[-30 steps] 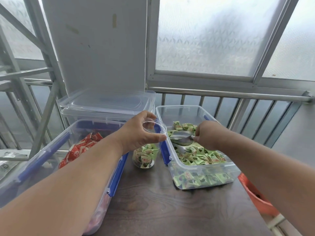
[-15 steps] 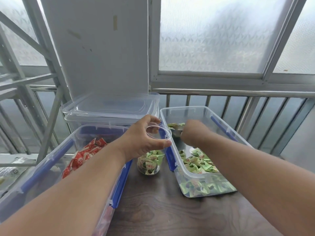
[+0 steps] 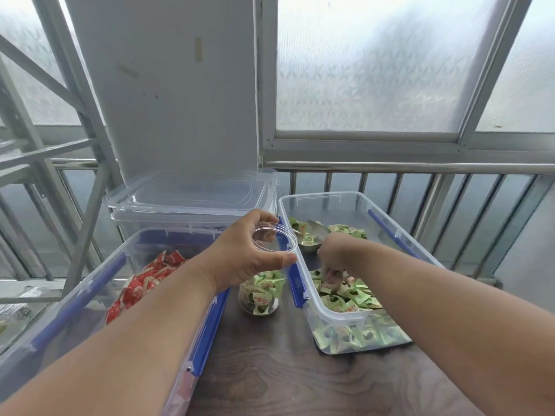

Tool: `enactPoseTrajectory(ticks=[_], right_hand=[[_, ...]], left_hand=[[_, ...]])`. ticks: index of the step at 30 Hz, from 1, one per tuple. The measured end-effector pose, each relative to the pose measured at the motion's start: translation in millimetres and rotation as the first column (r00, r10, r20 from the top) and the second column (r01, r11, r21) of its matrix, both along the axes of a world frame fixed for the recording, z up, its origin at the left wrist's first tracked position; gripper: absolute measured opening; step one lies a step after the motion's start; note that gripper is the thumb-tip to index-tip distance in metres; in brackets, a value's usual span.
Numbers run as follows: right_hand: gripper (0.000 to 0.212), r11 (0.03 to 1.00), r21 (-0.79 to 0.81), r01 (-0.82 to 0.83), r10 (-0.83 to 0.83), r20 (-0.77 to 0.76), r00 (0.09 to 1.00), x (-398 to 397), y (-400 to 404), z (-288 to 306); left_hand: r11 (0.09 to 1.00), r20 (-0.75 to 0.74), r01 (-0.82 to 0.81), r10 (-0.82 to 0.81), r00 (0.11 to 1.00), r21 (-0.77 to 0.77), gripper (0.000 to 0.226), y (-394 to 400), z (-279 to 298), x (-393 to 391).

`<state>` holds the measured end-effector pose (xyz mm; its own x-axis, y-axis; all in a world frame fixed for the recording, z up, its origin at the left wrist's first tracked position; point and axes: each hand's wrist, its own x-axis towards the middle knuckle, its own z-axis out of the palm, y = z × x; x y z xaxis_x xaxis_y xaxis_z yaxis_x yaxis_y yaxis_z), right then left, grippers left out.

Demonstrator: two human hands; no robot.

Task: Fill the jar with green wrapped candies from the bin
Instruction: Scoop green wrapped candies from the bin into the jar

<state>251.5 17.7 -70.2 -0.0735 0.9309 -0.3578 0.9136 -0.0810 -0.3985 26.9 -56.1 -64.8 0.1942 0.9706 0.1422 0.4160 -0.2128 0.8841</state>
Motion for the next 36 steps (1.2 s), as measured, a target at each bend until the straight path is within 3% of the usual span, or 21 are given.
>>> enactPoseTrajectory(ticks=[4, 6, 9, 11, 19, 22, 24, 27, 33, 36], right_hand=[[0.033, 0.981, 0.184, -0.055, 0.011, 0.229, 0.973, 6.6, -6.4, 20.9], [0.032, 0.974, 0.202, -0.105, 0.044, 0.285, 0.957, 13.1, -8.7, 28.2], [0.033, 0.972, 0.233, -0.013, -0.021, 0.142, 0.990, 28.7, -5.2, 33.0], [0.032, 0.964, 0.267, 0.003, -0.037, 0.124, 0.992, 39.1, -9.8, 40.7], [0.020, 0.903, 0.423, -0.068, -0.030, 0.219, 0.975, 53.4, -49.5, 92.2], [0.018, 0.877, 0.437, -0.197, 0.006, 0.400, 0.916, 49.9, -65.9, 114.5], [0.020, 0.816, 0.490, -0.306, -0.002, 0.531, 0.847, 45.9, -73.7, 124.9], [0.023, 0.747, 0.554, -0.368, -0.027, 0.579, 0.815, 38.2, -82.9, 135.7], [0.028, 0.424, 0.689, -0.588, -0.041, 0.663, 0.747, 31.6, -86.4, 134.5], [0.028, 0.389, 0.711, -0.586, -0.052, 0.652, 0.756, 30.9, -85.0, 135.4]], left_hand=[[1.000, 0.003, -0.008, 0.008, 1.000, 0.003, 0.090, -1.0, 0.4, -0.2], [1.000, -0.001, -0.012, 0.012, 1.000, -0.006, 0.092, -1.3, 0.6, -0.6], [1.000, 0.000, -0.008, 0.008, 1.000, -0.017, 0.092, -3.4, 3.6, 0.5], [1.000, -0.004, -0.005, 0.005, 1.000, -0.030, 0.090, -5.7, 6.5, 1.6], [0.999, -0.039, -0.015, 0.013, 0.999, -0.044, 0.122, -13.3, 12.8, 4.4], [0.999, -0.043, -0.006, 0.004, 0.999, -0.051, 0.129, -15.2, 14.6, 4.9], [0.999, -0.047, -0.009, 0.006, 0.999, -0.052, 0.129, -15.8, 15.2, 4.6], [0.998, -0.036, -0.002, -0.001, 0.999, -0.058, 0.124, -15.0, 13.6, 3.5], [0.998, -0.040, 0.005, -0.007, 0.999, -0.056, 0.104, -12.3, 11.1, 2.1], [0.998, -0.032, -0.007, 0.005, 0.999, -0.061, 0.102, -11.6, 9.3, 1.7]])
